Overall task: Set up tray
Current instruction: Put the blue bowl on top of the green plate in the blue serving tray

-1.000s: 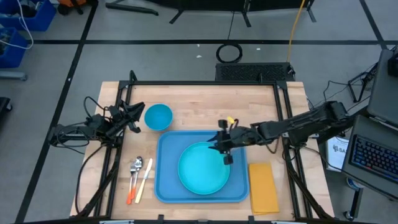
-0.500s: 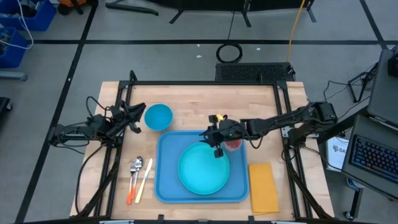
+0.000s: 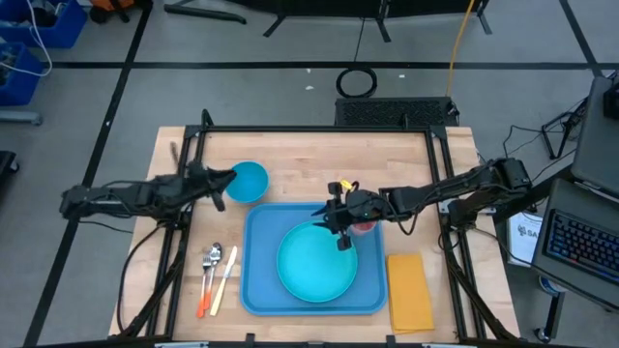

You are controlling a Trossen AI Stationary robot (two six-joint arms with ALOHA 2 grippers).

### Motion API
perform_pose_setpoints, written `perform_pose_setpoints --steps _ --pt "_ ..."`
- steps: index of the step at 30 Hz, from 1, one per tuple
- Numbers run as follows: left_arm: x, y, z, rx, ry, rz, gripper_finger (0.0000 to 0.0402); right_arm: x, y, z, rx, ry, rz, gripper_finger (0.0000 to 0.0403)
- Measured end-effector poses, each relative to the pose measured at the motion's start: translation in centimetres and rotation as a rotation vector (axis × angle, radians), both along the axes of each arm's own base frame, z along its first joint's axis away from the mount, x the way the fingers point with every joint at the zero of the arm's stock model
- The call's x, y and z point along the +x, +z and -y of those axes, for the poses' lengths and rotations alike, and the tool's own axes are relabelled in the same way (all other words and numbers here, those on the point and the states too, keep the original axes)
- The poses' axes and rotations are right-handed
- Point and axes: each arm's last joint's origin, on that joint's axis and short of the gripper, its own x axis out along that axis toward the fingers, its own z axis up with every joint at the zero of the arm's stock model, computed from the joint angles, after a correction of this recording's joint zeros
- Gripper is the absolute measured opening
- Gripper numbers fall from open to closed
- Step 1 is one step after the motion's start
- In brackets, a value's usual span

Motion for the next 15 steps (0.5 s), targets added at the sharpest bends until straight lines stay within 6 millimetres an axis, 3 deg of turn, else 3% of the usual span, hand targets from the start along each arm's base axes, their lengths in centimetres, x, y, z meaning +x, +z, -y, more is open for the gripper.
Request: perform_pose_setpoints --steps 8,15 --pt "3.3 -1.2 0.4 -0.033 -0.137 -0.285 0.0062 -0.1 -0.2 0.2 -0.016 -0.052 -0.016 0.0100" --pt "5.5 -0.5 0.5 -0.057 -0.186 -0.403 0.0063 -0.2 -0.4 0.2 -0.006 -0.060 -0.039 0.0100"
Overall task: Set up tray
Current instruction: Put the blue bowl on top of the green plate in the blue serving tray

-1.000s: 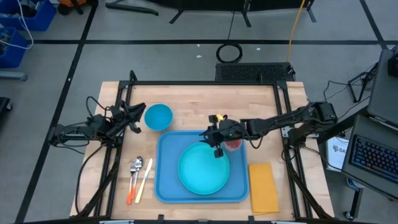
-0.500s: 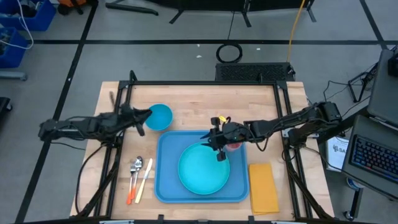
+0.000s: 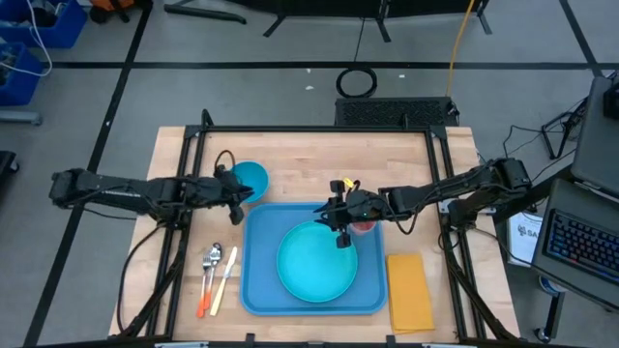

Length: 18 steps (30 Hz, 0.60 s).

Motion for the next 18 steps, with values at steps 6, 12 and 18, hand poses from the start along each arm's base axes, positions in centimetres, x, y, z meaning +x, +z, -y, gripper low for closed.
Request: perform_pose_setpoints --steps 6,12,18 --pt "0.9 -0.3 0.1 -0.049 0.009 -0.037 0.0063 -0.1 -0.1 0.0 -0.001 0.000 -0.012 0.0100" --pt "1.4 -1.2 0.1 -0.054 0.006 -0.107 0.0073 -0.1 -0.1 0.0 -0.001 0.000 -0.014 0.0100" --pt "1.5 -1.5 0.1 -0.062 0.023 -0.120 0.0149 -0.1 -0.1 0.0 -0.001 0.000 -0.014 0.0100"
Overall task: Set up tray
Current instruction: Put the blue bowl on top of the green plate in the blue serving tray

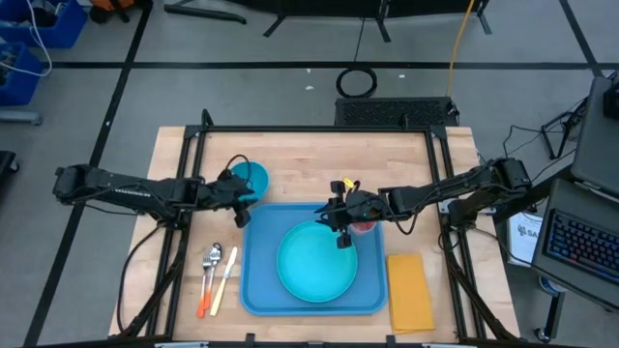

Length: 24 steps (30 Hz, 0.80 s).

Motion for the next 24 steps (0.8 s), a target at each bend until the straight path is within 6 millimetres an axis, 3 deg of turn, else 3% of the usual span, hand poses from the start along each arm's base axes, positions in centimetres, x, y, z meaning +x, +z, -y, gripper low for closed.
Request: perform_pose_setpoints --steps 5,9,24 --pt "0.0 0.0 0.0 -0.002 0.002 -0.002 0.0212 0.0 0.0 0.0 0.020 -0.011 0.001 0.0100" --pt "0.1 -0.4 0.0 0.001 0.000 -0.034 0.0237 0.0 0.0 0.0 0.022 -0.012 0.001 0.0100" --pt "1.0 -2.2 -0.2 0.078 0.043 -0.154 0.0241 0.0 0.0 0.0 0.021 -0.011 0.001 0.0100"
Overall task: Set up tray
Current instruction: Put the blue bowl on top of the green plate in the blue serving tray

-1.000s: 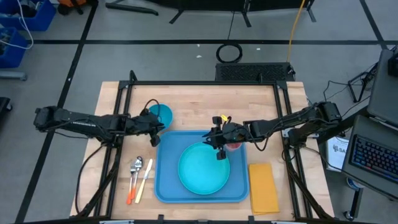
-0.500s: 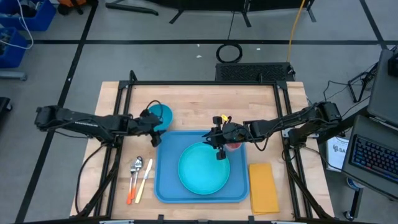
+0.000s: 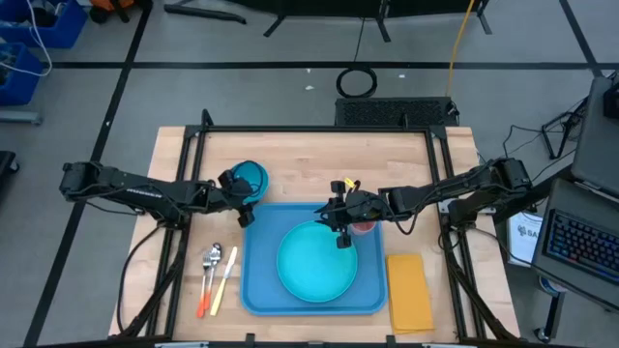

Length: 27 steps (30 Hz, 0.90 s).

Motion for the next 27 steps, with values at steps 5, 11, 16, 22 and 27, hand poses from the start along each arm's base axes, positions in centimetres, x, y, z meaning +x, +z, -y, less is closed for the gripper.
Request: perform_pose_setpoints --steps 5,11,16,22,27 --pt "0.02 0.00 0.04 -0.012 -0.010 0.002 0.0229 0.00 0.00 0.00 0.000 0.000 0.000 0.0100" --pt "0.03 -0.02 0.10 -0.016 -0.045 -0.008 0.0138 0.00 0.00 0.00 -0.001 0.001 0.000 0.0100" --pt "0.03 -0.02 0.10 0.035 -0.109 -0.041 0.0027 0.00 0.00 0.00 0.000 0.000 0.000 0.0100" --pt "0.03 -0.01 0.06 0.072 -0.127 -0.056 0.0009 0.00 0.00 0.00 0.000 0.000 0.000 0.0100" --pt "0.31 0.26 0.26 0.108 -0.139 -0.027 0.0007 0.00 0.00 0.00 -0.001 0.000 0.000 0.0100"
